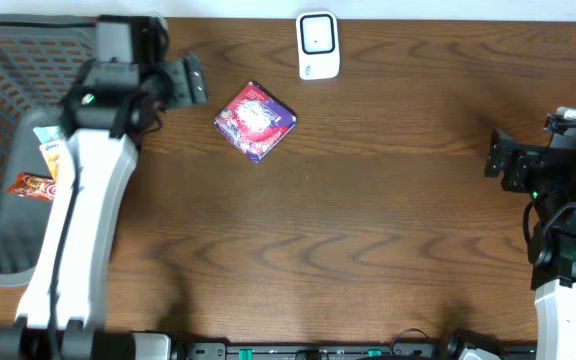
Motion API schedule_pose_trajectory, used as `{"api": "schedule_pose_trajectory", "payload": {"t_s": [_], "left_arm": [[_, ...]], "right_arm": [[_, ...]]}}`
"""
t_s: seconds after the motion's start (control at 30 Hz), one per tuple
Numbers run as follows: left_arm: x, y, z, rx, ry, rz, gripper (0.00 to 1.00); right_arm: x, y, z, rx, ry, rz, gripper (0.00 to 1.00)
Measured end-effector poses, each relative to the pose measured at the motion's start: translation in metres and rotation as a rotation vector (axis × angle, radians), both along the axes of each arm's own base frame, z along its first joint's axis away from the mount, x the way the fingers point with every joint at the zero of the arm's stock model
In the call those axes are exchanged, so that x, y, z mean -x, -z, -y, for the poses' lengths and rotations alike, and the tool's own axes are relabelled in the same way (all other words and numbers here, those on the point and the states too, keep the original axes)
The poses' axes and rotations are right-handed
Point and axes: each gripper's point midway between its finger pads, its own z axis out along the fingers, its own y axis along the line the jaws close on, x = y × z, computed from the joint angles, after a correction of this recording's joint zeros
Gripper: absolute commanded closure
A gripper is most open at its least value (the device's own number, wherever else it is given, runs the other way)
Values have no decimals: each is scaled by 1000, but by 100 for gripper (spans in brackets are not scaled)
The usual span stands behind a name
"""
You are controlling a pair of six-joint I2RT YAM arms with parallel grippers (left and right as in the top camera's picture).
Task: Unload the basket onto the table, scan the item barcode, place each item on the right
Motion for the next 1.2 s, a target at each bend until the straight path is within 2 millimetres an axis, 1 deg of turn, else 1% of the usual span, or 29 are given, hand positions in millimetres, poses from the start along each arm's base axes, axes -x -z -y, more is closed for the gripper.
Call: {"api": "schedule_pose_trajectory", "payload": {"t_s": [0.03,0.1,0.13,0.2,0.23,0.27,0.3,0.33,0.43,0.5,0.63,0.77,0.87,0.97,1.03,1.1,1.2], "left_arm": [[5,-18,-11,-24,-42,48,2],[15,-47,-35,-56,-132,121,2],[22,-60,-52,-67,-192,155,2],[34,-77,-85,-72,-312,198,2],[39,-81,-100,-69,-364,207,2],[44,-82,-118,-64,-431,213,2],[50,-81,-138,-56,-502,210,2],[54,-79,-151,-49,-549,205,2],[63,-67,-191,-24,-685,183,2],[66,-56,-210,-4,-745,159,2],[66,-35,-232,12,-807,109,2],[64,-17,-244,22,-831,64,2],[60,-3,-248,25,-835,31,3],[56,7,-249,26,-828,3,7],[54,13,-249,13,-812,-17,8],[52,17,-250,0,-797,-33,11],[51,21,-250,-13,-783,-49,11]], "right_arm": [[1,1,1,1,7,-4,1],[1,3,2,-2,10,-14,1],[2,5,2,-4,11,-21,1],[4,11,2,-11,12,-44,1],[4,13,1,-14,12,-54,1],[6,16,1,-19,12,-68,1],[7,21,1,-25,13,-86,1],[9,24,0,-31,13,-102,1],[17,36,-2,-50,15,-158,1],[23,44,-4,-63,15,-199,1],[36,59,-9,-91,16,-280,1],[46,71,-13,-113,15,-343,1],[53,77,-15,-126,16,-379,1],[57,80,-16,-133,16,-400,1],[58,81,-17,-134,15,-404,1],[58,81,-17,-134,15,-404,1],[58,81,-17,-134,15,-404,1]]}}
